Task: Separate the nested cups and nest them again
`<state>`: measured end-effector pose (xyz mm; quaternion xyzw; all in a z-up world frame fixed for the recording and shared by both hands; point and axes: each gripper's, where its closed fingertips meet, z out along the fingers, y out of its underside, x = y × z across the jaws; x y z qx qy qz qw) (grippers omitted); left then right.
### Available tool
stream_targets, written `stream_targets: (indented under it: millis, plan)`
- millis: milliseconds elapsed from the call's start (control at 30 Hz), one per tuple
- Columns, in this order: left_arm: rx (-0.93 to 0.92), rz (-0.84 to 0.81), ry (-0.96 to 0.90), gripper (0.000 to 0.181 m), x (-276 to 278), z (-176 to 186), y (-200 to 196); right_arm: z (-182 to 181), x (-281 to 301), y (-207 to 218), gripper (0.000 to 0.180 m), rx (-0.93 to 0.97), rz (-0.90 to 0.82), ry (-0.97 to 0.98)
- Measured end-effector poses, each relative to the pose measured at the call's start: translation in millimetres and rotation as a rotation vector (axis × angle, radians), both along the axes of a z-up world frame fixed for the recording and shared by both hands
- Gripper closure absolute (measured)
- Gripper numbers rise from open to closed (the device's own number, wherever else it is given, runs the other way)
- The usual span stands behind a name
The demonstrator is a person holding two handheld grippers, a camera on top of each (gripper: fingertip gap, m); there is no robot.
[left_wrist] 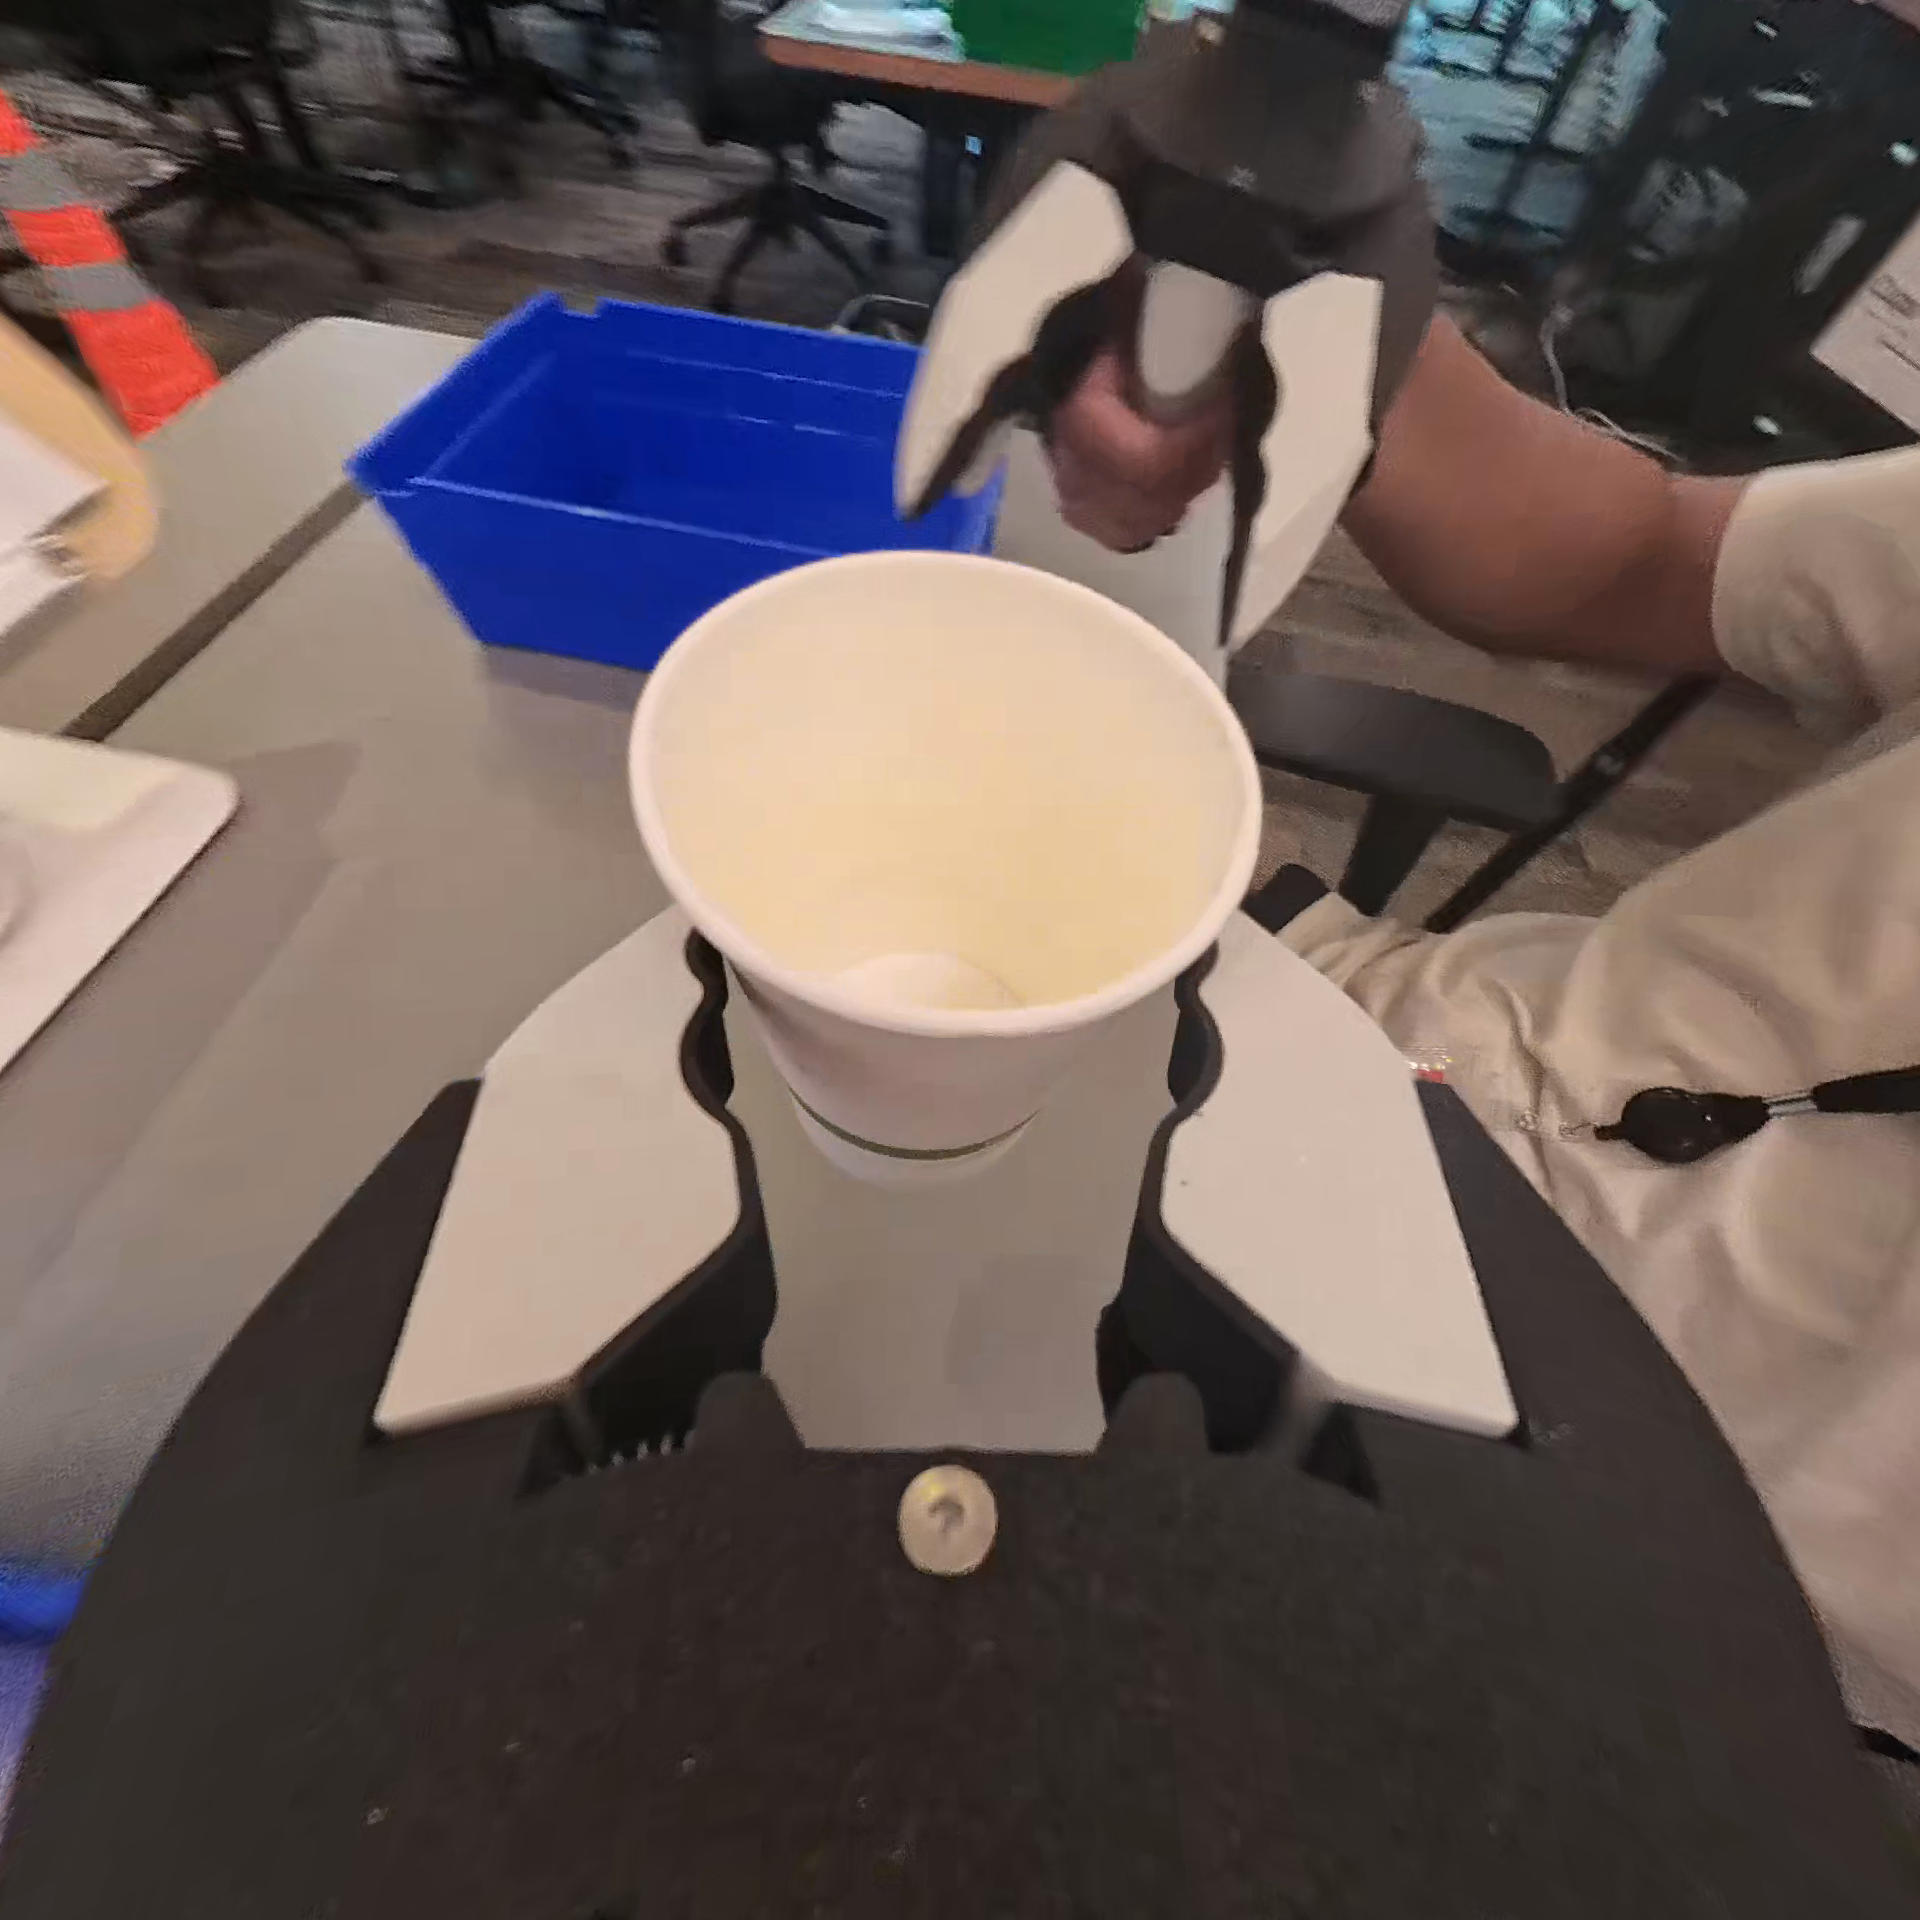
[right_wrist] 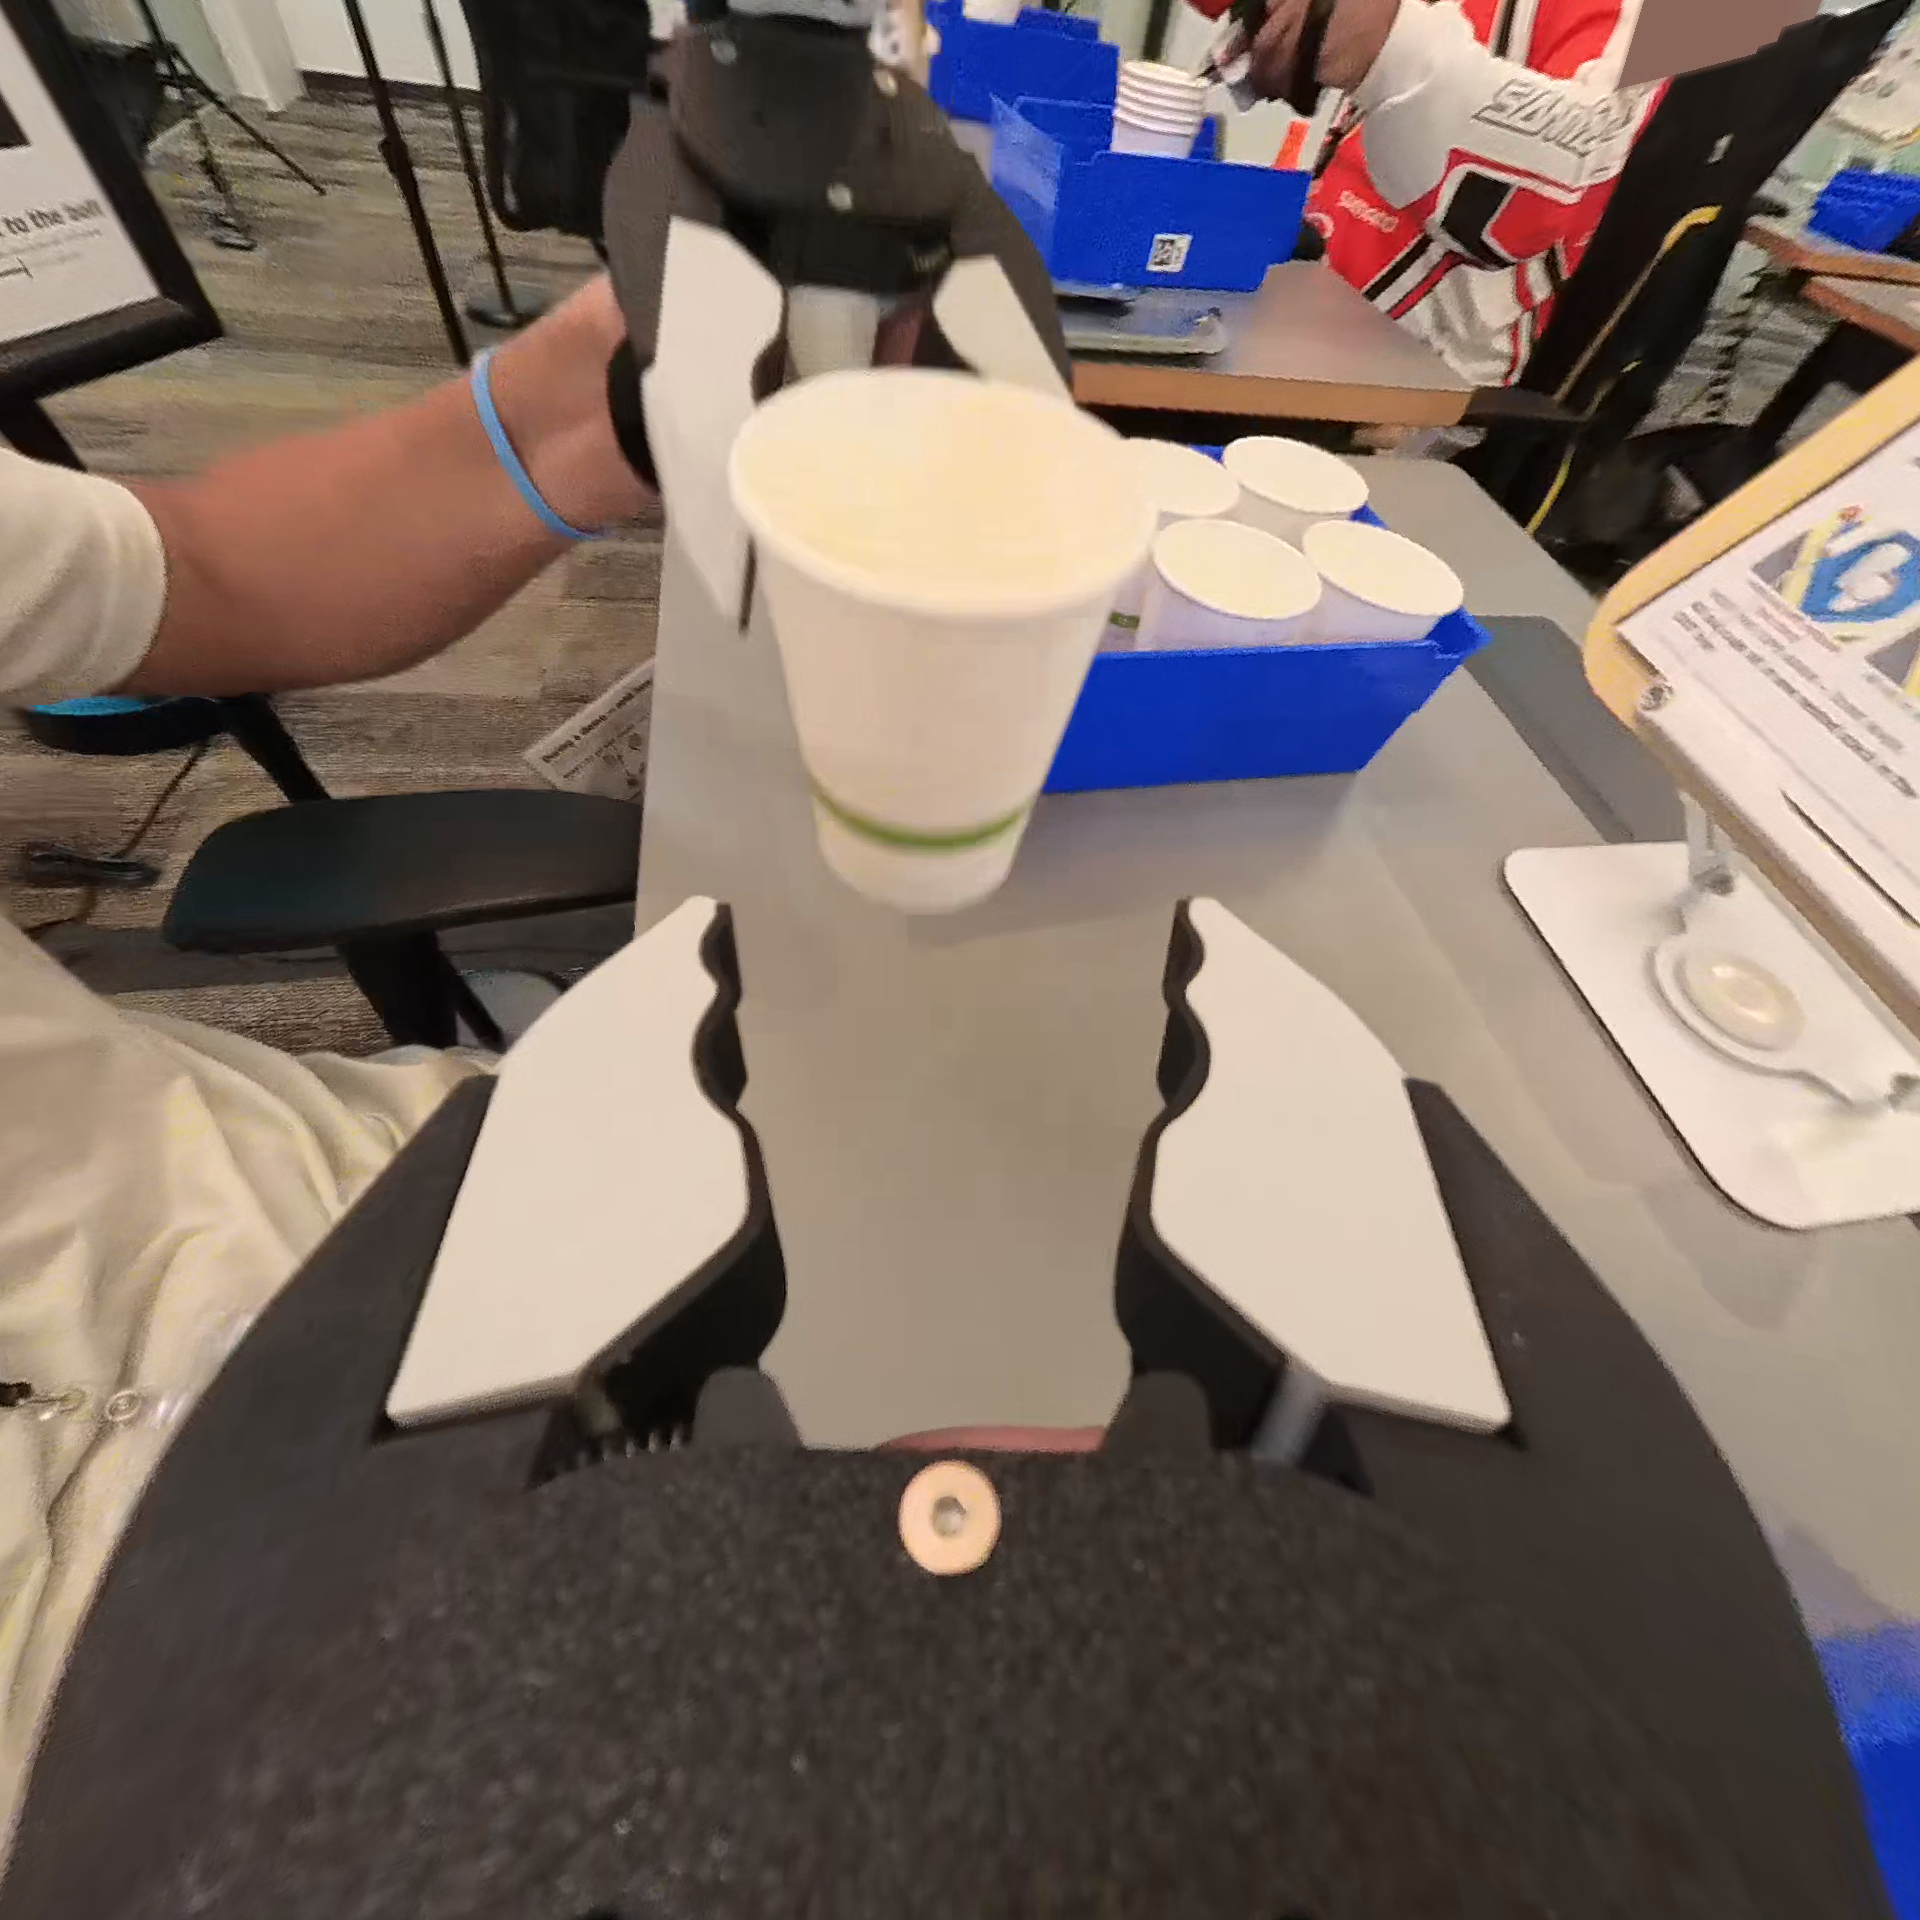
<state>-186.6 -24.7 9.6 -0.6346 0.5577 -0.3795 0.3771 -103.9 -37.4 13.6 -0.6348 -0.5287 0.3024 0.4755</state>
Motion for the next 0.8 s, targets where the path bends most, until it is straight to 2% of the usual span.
stream_targets:
  millis: [233,367,533,600,667,800]
  plan:
    - [-0.026,-0.150,0.036,0.097,61,-12,-6,3,-18,9,0.085,-0.069,0.082,0.038]
    - [-0.044,-0.173,0.057,0.097,73,-17,-5,-5,-15,16,0.086,-0.096,0.070,0.039]
    - [-0.055,-0.118,0.015,0.099,73,-15,-3,-5,-12,16,0.093,-0.120,0.072,0.088]
    - [-0.047,-0.044,-0.037,0.093,66,-12,-2,-2,-6,17,0.093,-0.105,0.046,0.112]
    - [-0.035,0.096,-0.132,0.091,52,-9,3,1,3,22,0.093,-0.097,-0.005,0.139]
    - [0.004,0.651,-0.255,0.095,-8,-33,33,3,34,38,0.093,-0.050,-0.213,0.185]
